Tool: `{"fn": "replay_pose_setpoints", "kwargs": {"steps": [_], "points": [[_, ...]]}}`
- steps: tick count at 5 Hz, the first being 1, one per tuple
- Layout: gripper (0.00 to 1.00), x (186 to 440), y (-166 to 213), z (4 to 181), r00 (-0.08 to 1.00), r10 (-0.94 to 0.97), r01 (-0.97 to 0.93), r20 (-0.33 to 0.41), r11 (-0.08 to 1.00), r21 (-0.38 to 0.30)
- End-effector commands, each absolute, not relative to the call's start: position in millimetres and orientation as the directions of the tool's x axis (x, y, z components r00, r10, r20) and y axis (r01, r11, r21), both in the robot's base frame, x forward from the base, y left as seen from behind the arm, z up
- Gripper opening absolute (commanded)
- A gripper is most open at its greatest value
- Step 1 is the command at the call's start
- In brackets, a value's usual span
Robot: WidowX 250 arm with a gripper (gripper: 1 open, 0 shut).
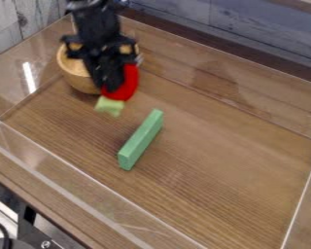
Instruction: Move the red object to the right side of the table
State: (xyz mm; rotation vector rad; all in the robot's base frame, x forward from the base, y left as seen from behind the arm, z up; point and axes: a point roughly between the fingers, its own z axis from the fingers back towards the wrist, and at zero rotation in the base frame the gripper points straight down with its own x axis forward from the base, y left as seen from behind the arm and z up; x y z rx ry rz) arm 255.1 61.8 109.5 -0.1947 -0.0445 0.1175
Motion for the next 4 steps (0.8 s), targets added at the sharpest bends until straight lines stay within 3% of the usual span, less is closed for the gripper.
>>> {"fn": "replay_pose_setpoints", "kwargs": {"steps": [1, 2, 4], "points": [[0.00, 270.7, 31.0, 134.0, 0.990, 0.103, -0.082, 0.093, 0.976, -0.203], [0.00, 275.6, -10.9, 134.6, 0.995, 0.044, -0.023, 0.095, 0.978, -0.209], [0.00, 265.9, -90.9, 116.1, 0.990, -0.110, 0.127, 0.093, 0.971, -0.203]]}}
